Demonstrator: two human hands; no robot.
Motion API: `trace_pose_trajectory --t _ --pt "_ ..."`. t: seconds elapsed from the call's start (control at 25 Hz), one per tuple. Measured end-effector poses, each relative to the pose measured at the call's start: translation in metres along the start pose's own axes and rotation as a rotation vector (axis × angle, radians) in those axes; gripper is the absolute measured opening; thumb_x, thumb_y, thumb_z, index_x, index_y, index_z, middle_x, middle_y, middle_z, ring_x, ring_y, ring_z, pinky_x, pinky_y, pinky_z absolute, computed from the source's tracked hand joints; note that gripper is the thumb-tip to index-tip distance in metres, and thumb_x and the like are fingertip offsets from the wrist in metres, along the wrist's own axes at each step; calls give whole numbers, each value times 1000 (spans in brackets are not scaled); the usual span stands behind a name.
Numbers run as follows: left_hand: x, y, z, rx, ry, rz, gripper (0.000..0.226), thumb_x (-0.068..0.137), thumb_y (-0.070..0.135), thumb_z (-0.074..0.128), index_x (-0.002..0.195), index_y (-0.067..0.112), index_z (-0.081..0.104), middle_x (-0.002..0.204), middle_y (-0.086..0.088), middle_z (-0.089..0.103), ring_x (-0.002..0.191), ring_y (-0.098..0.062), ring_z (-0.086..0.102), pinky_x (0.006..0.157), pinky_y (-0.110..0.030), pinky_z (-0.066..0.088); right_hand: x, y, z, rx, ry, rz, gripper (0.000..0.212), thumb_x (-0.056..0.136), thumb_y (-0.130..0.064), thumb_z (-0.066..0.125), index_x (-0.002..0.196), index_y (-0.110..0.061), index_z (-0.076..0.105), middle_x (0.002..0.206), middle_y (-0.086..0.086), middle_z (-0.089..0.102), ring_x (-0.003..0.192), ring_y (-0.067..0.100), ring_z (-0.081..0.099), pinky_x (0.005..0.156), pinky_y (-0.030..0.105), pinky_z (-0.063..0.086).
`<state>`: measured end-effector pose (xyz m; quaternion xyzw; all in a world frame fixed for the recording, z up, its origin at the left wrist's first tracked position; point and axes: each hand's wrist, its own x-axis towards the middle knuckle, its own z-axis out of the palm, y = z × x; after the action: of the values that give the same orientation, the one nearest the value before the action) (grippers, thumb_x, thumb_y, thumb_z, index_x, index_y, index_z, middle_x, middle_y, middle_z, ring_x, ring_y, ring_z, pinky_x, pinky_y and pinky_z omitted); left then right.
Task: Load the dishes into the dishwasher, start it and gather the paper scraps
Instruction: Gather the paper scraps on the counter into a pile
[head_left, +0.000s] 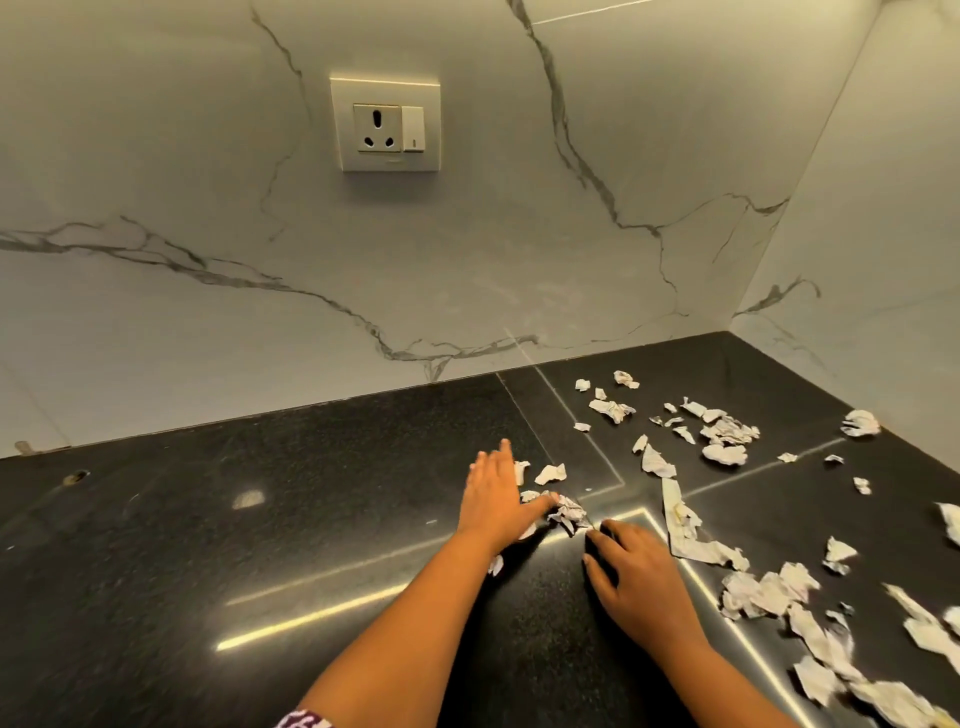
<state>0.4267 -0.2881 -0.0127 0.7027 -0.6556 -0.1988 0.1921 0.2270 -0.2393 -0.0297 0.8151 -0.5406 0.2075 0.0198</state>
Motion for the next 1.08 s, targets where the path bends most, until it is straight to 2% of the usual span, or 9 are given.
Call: trace_pose_trajectory --t 0.16,0.28,0.36,0.44,0.52,0.6,0.68,0.88,1.08 --pt "-4 50 22 -178 -252 274 77 91 48 42 150 13 8 156 -7 15 146 -23 6 117 -33 8 -1 2 2 15 37 53 59 77 -45 48 117 -3 60 112 7 64 106 21 57 94 29 43" --pt "-9 71 30 -512 -222 183 73 85 28 42 150 17 11 156 -5 17 144 -19 13 117 -33 14 -1 6 8 18 62 55 59 76 -40 53 123 -6 53 121 11 58 117 25 51 103 34 34" --pt "-6 66 22 -338 -25 168 69 87 24 52 148 18 22 150 -1 28 139 -19 21 114 -31 21 0 5 9 -2 74 41 46 75 -31 56 118 -16 57 117 10 61 113 28 57 98 42 44" --pt "-12 51 11 -98 154 193 57 86 35 56 139 22 42 141 3 40 133 -19 30 108 -31 27 2 3 4 -17 86 57 34 78 -29 50 106 -21 66 109 8 66 105 28 62 88 45 50" --pt "-33 38 6 106 284 57 54 83 50 53 131 26 51 139 2 45 131 -21 34 103 -36 29 2 3 3 -50 62 78 35 80 -30 42 101 -23 69 106 5 68 101 24 64 85 44 52" --pt "-62 35 14 203 193 -229 72 84 63 44 142 22 34 152 -10 26 140 -30 17 111 -45 19 2 1 2 -71 26 110 39 78 -27 39 101 -23 70 106 3 68 101 22 64 84 45 52" --pt "-82 40 29 278 46 -303 87 86 68 31 149 13 7 156 -19 0 144 -36 -5 116 -47 1 3 1 2 -62 -7 149 43 74 -23 37 101 -20 70 106 3 68 101 22 65 84 47 52" --pt "-46 69 53 378 -38 106 73 87 53 -4 149 16 -7 157 -15 -7 145 -28 -7 117 -38 -5 3 1 1 79 30 156 28 73 -13 45 88 -16 68 88 -1 65 83 19 62 73 32 53" --pt "13 80 54 387 -99 281 65 96 49 28 151 23 2 159 -6 2 146 -19 -1 119 -36 0 -15 26 -24 20 170 188 21 54 0 53 59 -19 61 59 -6 55 58 18 50 52 29 40"
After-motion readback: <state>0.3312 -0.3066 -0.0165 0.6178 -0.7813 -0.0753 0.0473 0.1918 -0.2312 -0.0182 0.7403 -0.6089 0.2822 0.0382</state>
